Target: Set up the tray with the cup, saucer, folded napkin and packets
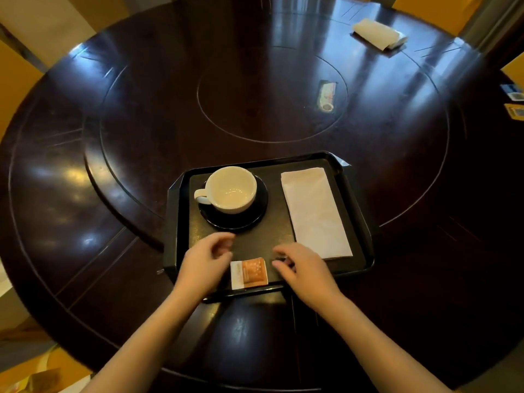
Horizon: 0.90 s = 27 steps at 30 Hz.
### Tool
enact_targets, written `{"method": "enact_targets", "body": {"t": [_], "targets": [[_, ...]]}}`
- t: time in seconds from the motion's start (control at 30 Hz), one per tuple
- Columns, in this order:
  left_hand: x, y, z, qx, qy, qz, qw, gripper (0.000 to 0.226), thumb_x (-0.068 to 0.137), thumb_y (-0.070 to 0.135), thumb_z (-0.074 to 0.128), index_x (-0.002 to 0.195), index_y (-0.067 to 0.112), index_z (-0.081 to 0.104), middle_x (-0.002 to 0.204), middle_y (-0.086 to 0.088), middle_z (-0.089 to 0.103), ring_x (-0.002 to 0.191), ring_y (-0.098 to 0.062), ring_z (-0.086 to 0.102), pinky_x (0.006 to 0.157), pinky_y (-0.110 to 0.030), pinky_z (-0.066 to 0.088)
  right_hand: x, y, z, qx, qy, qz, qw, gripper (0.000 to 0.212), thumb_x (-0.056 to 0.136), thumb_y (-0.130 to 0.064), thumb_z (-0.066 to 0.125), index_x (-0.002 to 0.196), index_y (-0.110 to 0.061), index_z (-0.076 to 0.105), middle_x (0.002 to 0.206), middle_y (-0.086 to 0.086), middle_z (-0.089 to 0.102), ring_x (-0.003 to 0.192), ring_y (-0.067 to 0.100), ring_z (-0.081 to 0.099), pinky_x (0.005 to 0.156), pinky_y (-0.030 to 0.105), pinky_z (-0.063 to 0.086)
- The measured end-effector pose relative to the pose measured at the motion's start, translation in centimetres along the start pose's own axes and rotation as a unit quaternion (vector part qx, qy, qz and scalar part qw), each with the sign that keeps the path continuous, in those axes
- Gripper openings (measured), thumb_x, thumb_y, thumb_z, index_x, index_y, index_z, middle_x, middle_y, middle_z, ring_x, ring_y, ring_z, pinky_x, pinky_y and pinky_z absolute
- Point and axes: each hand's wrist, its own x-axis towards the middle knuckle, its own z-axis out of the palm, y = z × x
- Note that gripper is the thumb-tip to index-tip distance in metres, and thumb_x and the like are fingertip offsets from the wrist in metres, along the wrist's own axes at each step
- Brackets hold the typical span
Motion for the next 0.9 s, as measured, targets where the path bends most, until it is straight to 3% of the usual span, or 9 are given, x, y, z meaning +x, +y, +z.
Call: {"method": "enact_targets", "body": {"t": [0.07, 0.17, 0.43, 0.9], "targets": [[-1.1, -1.6, -0.5, 0.017, -0.018, -0.077, 0.997, 0.043, 0.08, 0.005, 0.065, 0.12, 0.019, 0.058, 0.103, 0.002, 0.062, 0.092, -0.012, 0.061, 0.089, -0.028, 0.048, -0.2, -0.9, 1.5, 0.012, -0.036, 0.037, 0.999, 0.038, 0.088, -0.029, 0.06, 0.124, -0.02, 0.055, 0.105, -0.005, 0.058, 0.082, 0.005, 0.053, 0.082, 0.024, 0.048], [-1.6, -2.4, 0.7, 0.006, -0.07, -0.133, 0.989, 0.054, 0.078, 0.001, 0.067, 0.128, 0.013, 0.052, 0.104, -0.003, 0.057, 0.084, -0.017, 0.06, 0.088, -0.032, 0.05, 0.3, -1.5, 2.8, 0.021, -0.031, 0.085, 0.996, 0.04, 0.085, -0.025, 0.064, 0.124, -0.017, 0.055, 0.096, -0.006, 0.053, 0.079, 0.007, 0.052, 0.08, 0.024, 0.048], [-1.1, -2.9, 3.0, 0.011, -0.022, -0.102, 0.995, 0.046, 0.077, -0.006, 0.059, 0.119, 0.012, 0.059, 0.078, 0.009, 0.055, 0.071, -0.01, 0.056, 0.082, -0.028, 0.051, 1.1, -1.9, 3.2, 0.041, -0.003, 0.131, 0.991, 0.033, 0.087, -0.016, 0.061, 0.119, -0.017, 0.06, 0.099, -0.001, 0.06, 0.085, 0.011, 0.058, 0.085, 0.03, 0.052], [-0.2, -3.3, 3.7, 0.027, -0.003, -0.078, 0.997, 0.046, 0.078, 0.0, 0.063, 0.121, 0.015, 0.058, 0.08, 0.009, 0.055, 0.07, -0.005, 0.055, 0.073, -0.023, 0.047, 1.4, -2.5, 3.0, 0.053, 0.003, 0.145, 0.988, 0.032, 0.089, -0.016, 0.057, 0.121, -0.014, 0.059, 0.106, 0.003, 0.063, 0.091, 0.014, 0.059, 0.088, 0.031, 0.052]]}}
